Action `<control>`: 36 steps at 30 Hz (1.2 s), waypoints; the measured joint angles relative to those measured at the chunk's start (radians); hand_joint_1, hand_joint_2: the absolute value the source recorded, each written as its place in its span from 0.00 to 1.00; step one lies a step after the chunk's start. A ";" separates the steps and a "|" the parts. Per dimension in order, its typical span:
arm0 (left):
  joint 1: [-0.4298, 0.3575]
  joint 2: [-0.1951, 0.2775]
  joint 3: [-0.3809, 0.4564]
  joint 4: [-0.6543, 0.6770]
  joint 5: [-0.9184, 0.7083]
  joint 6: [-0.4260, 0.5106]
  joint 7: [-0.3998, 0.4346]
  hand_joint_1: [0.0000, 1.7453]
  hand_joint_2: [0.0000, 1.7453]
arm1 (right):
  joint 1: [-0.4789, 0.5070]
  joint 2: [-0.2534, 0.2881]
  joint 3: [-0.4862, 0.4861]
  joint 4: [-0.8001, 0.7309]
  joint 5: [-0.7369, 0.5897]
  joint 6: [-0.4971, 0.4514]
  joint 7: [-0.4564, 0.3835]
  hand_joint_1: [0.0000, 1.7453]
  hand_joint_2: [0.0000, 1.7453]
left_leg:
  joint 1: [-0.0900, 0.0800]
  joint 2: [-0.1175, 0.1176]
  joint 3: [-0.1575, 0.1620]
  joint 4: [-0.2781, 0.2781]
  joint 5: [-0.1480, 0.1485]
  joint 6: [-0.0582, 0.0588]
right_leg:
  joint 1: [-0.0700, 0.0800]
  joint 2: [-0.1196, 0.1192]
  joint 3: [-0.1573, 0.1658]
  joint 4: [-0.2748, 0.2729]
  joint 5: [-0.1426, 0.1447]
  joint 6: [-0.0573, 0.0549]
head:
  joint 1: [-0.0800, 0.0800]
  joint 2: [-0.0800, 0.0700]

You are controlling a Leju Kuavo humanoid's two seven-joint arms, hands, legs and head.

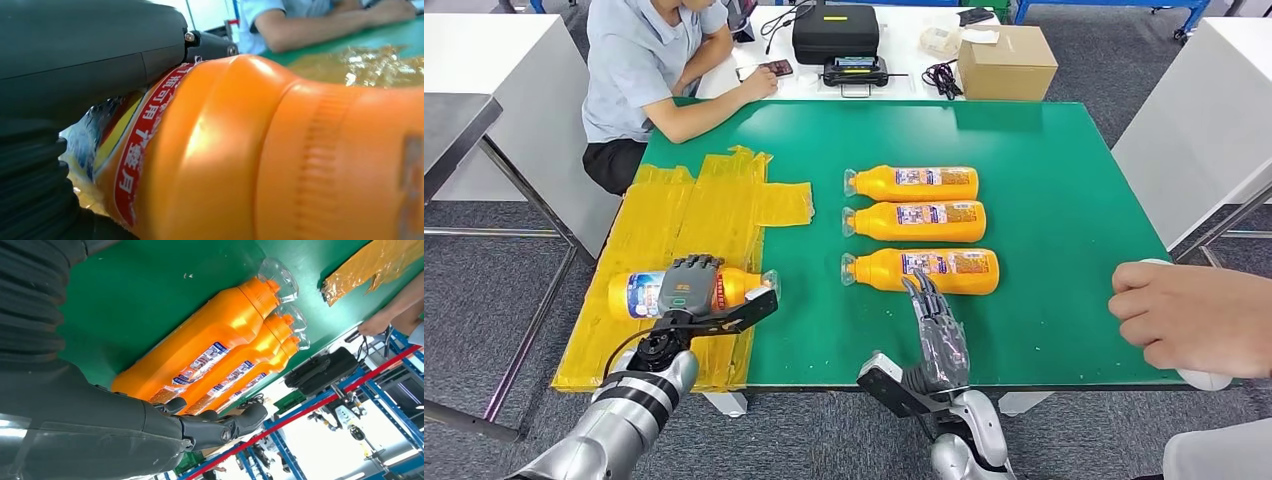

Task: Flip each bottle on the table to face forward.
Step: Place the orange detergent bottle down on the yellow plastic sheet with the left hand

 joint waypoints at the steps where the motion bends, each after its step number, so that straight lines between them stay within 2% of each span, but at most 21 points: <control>1: -0.004 0.000 0.000 0.003 0.004 -0.015 -0.004 0.10 1.00 | 0.000 0.000 -0.001 0.000 -0.001 0.001 -0.001 0.00 1.00 | 0.000 0.000 0.001 0.000 0.000 0.000 | 0.000 0.000 0.001 0.000 0.000 0.000 | 0.000 0.000; 4: -0.011 -0.001 0.000 0.012 0.019 -0.044 -0.021 0.03 1.00 | 0.000 0.000 -0.005 0.000 -0.007 0.003 -0.006 0.00 1.00 | 0.000 0.000 0.002 0.000 0.000 0.000 | 0.000 0.000 0.002 0.000 0.000 0.000 | 0.000 0.000; 8: -0.016 -0.001 0.001 0.019 0.035 -0.059 -0.039 0.07 1.00 | 0.000 0.000 -0.015 0.000 -0.016 0.003 -0.014 0.00 1.00 | 0.000 0.000 0.003 0.000 0.000 0.000 | 0.000 0.000 0.002 0.000 0.000 0.000 | 0.000 0.000; 13: -0.023 -0.001 0.001 0.029 0.044 -0.080 -0.050 0.07 1.00 | -0.001 0.000 -0.021 0.002 -0.020 0.003 -0.021 0.00 1.00 | 0.000 0.000 0.003 0.000 0.000 0.000 | 0.000 0.000 0.003 0.000 0.000 0.000 | 0.000 0.000; 17: -0.024 -0.001 0.002 0.031 0.044 -0.081 -0.051 0.01 1.00 | -0.001 0.001 -0.024 0.003 -0.020 0.003 -0.022 0.00 1.00 | 0.000 0.000 0.003 0.000 0.000 0.000 | 0.000 0.000 0.003 0.000 0.000 0.000 | 0.000 0.000; 21: -0.027 -0.001 0.003 0.036 0.052 -0.095 -0.057 0.00 1.00 | -0.002 0.001 -0.024 0.004 -0.021 0.003 -0.025 0.00 1.00 | 0.000 0.000 0.003 0.000 0.000 0.000 | 0.000 0.000 0.003 0.000 0.000 0.000 | 0.000 0.000; 26: -0.035 -0.001 0.008 0.046 0.072 -0.134 -0.082 0.00 1.00 | -0.007 0.001 -0.025 0.010 -0.024 0.002 -0.034 0.00 1.00 | 0.000 0.000 0.004 0.000 0.000 0.000 | 0.000 0.000 0.004 0.000 0.000 0.000 | 0.000 0.000; 31: -0.048 -0.001 0.015 0.055 0.135 -0.212 -0.139 0.00 1.00 | -0.015 0.000 -0.025 0.020 -0.024 -0.006 -0.043 0.00 1.00 | 0.000 0.000 0.005 0.000 0.000 0.000 | 0.000 0.000 0.005 0.000 0.000 0.000 | 0.000 0.000; 36: -0.053 -0.002 0.012 0.060 0.145 -0.239 -0.140 0.00 1.00 | -0.023 -0.001 -0.025 0.028 -0.028 -0.008 -0.048 0.00 1.00 | -0.001 0.000 0.005 0.000 0.000 0.000 | 0.000 0.000 0.006 0.000 0.000 0.000 | 0.000 0.000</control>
